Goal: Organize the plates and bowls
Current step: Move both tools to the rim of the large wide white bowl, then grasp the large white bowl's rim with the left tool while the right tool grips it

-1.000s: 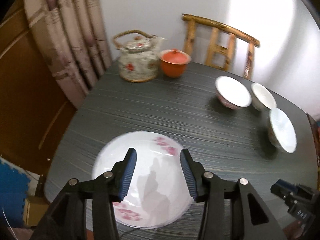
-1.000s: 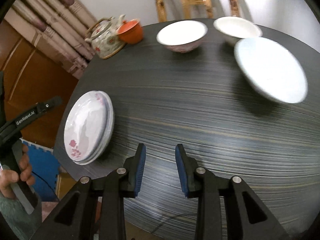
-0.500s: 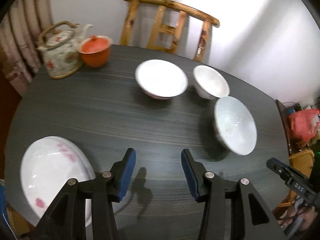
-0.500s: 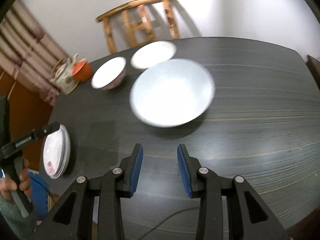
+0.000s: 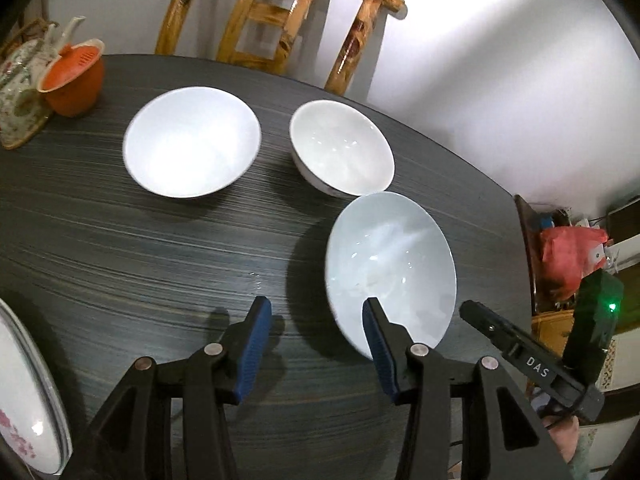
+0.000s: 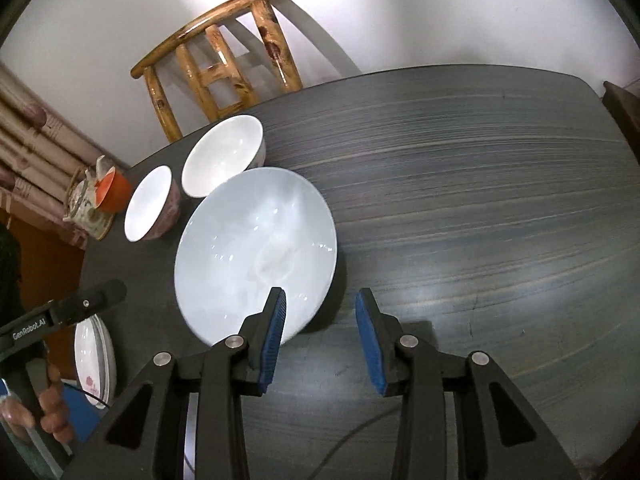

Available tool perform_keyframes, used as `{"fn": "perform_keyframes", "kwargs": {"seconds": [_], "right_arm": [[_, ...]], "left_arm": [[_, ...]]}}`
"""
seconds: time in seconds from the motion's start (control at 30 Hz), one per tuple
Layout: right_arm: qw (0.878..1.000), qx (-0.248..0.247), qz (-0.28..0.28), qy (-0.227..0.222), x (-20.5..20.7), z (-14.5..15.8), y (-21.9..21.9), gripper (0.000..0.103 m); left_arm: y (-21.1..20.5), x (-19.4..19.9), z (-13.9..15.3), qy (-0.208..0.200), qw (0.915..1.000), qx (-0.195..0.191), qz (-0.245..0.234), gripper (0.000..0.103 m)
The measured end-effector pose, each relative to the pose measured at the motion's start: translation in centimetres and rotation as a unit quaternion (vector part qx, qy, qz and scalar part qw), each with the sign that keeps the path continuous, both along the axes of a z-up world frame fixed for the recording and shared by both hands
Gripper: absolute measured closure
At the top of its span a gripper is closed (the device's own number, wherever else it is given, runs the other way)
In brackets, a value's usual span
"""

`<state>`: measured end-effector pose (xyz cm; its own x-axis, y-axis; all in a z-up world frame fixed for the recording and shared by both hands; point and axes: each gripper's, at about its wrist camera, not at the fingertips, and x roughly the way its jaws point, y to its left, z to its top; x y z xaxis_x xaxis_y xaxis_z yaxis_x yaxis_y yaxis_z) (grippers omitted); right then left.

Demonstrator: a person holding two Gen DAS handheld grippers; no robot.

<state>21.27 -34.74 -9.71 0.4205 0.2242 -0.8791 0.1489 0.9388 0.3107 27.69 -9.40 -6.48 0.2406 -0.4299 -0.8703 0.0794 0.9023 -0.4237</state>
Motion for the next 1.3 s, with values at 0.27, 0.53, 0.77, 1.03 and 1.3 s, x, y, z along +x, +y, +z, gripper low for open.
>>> {"fn": "perform_keyframes", "kwargs": {"seconds": [0.27,0.53,0.77,1.03,1.3], "right_arm": [[1.000,0.024,-0.004,0.015,2.5,-1.9,-1.2,0.068],[0.999,0.029,0.005,0.025,4.1,-3.2,-0.9,0.069],[0.999,0.027,0.010,0.024,4.5,-3.9,-0.6,0.079],[1.000,0.009,0.019,0.019,4.6,-4.1,0.0,0.093],[1.000,-0.006,0.017,0.014,3.6,-3.7,0.8,0.094]], "left_arm": [[-1.0,1.8,-2.3,0.039,0.9988,-0.026,0.017,0.055],[-1.6,3.0,-4.3,0.059,0.9971,-0.040,0.025,0.055],[-1.9,3.3,-4.8,0.053,0.9980,-0.027,0.023,0.066],[-3.3,3.4,-5.5,0.034,0.9994,-0.002,0.004,0.098],[-3.1,2.5,-5.7,0.034,0.9994,0.000,-0.001,0.097]]}}
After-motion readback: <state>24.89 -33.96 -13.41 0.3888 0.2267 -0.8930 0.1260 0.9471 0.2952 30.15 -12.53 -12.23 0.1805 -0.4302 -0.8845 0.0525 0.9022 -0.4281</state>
